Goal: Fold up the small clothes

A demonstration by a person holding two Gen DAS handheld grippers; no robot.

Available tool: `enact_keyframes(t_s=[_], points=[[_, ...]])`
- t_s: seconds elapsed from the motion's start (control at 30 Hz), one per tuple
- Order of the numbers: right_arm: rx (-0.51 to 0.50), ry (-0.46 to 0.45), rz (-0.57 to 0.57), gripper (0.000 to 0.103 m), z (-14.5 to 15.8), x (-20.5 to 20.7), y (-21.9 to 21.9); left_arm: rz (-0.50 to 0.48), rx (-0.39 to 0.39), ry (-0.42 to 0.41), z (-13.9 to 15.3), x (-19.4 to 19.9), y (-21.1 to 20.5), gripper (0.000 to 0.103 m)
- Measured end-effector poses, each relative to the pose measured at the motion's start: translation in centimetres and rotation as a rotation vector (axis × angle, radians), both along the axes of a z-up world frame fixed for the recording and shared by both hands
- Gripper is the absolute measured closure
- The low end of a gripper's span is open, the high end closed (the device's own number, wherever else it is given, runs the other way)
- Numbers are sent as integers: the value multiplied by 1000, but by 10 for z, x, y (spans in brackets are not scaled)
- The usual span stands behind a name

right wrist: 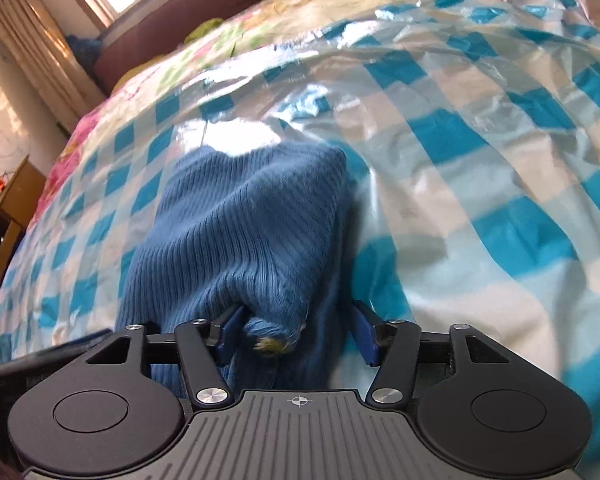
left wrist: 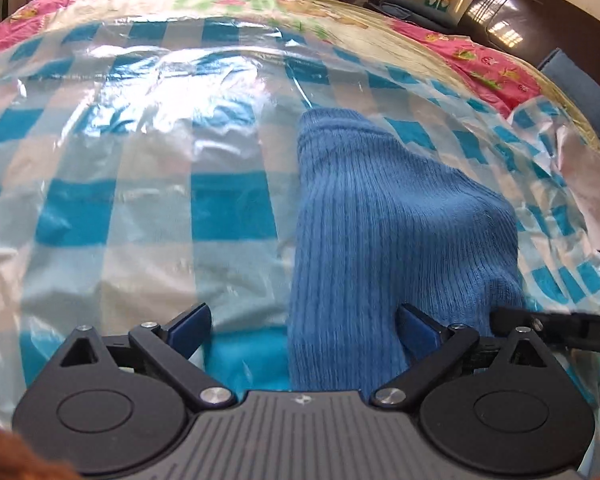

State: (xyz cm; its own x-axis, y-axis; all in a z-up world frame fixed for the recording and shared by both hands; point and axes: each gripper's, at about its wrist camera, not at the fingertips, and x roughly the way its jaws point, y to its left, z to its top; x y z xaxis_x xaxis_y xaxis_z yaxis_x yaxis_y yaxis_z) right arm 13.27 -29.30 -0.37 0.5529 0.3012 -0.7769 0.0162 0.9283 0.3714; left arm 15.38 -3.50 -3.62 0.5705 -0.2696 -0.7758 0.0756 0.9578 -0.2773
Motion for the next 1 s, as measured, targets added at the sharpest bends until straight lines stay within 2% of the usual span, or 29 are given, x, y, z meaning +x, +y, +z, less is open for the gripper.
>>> enact_keyframes(t_s=[0.07,0.2,0.3,0.33,0.47,0.63,0.8,1.0], points=[[-25,16,19,61,4,-16,1,-34,18,-5,-1,-7,-5,0],[-52,29,31,66,5,-39,3,-75,77,-25,2,-13,-9,0],[-32,-14,10,65,21,-44,2,-73,72,-42,11,-11,-3,0],[-14,-31,-8,59,26,-42,1,-75,76,-55,15,-10,-2,0],[6,-62,-53,52,28,-15,2,-75,96,-82,21,6,-1,0],[-10,10,-71,47,-4,24,9,-74,60,-45,8,20,-2,0],[70,40,-42,49,-16,42,7,-63,18,-26,2,17,-1,0],[71,49,30,52,-16,57,22,-25,7,-3,1,9,2,0]])
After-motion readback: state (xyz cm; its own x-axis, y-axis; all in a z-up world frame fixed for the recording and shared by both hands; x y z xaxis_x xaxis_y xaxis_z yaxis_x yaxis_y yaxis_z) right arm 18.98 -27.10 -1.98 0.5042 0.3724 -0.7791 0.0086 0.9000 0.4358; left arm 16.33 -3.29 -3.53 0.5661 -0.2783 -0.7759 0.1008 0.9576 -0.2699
